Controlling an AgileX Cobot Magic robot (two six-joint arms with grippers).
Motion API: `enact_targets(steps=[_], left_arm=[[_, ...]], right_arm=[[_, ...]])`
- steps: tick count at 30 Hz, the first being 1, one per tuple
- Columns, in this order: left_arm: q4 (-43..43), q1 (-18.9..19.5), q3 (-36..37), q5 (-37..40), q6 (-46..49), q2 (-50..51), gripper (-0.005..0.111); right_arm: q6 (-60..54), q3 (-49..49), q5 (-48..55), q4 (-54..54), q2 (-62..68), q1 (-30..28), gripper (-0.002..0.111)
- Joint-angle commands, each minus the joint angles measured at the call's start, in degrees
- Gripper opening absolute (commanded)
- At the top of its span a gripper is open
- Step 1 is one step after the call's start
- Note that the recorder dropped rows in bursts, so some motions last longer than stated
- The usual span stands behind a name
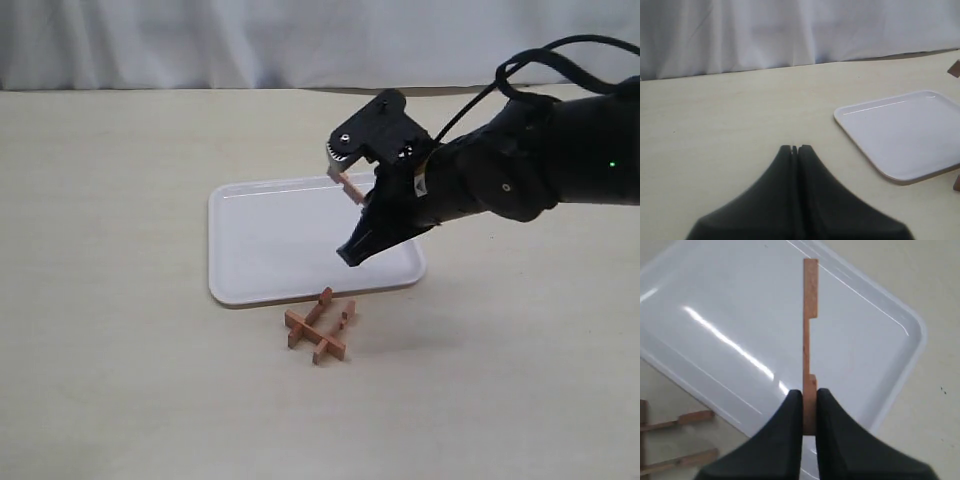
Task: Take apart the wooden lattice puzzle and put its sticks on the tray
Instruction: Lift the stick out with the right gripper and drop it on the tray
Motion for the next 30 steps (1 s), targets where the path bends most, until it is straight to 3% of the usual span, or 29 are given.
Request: enact_targets(steps=[1, 8, 10, 11, 15, 19, 23, 25, 30], left_arm=[[-0.12, 0.6, 0.18, -0.52, 0.3, -0.14, 0.0], [-0.12, 0.6, 0.18, -0.52, 0.3, -0.14, 0.0], [-0.12, 0.6, 0.18, -0.52, 0.3, -0.14, 0.0], [-0.12, 0.6, 0.18, -0.52, 0.3, -0.14, 0.0], [-0.12, 0.6, 0.18, -0.52, 0.3, -0.14, 0.0], [-0.12, 0.6, 0.18, -0.52, 0.3, -0.14, 0.0], [-0.12, 0.6, 0.18, -0.52, 0.3, -0.14, 0.0], [-0.12, 0.6, 0.18, -0.52, 0.3, -0.14, 0.0], [-0.12, 0.6, 0.18, -0.52, 0.3, -0.14, 0.0]], right_arm=[[2.54, -2.78, 2.68, -0.77, 4.99, -3.36, 0.005], [5.08, -8.62, 4.82, -3.97, 11.08, -1.94, 0.005], [17.34, -10.66, 8.03, -16.73, 12.9, -0.17, 0.005], [29.94, -11.24, 12.08, -32.49, 14.0, 1.44, 0.005], [41.95, -11.24, 18.01, -47.39, 15.57, 4.9, 0.005], [42.84, -11.24, 18.01, -48.67, 17.62, 5.83, 0.008], [43.6, -11.24, 18.39, -47.01, 17.61, 5.83, 0.043], [40.64, -11.24, 18.08, -43.14, 16.77, 5.83, 0.055], [23.47, -11.24, 16.55, -25.98, 11.71, 5.83, 0.054]])
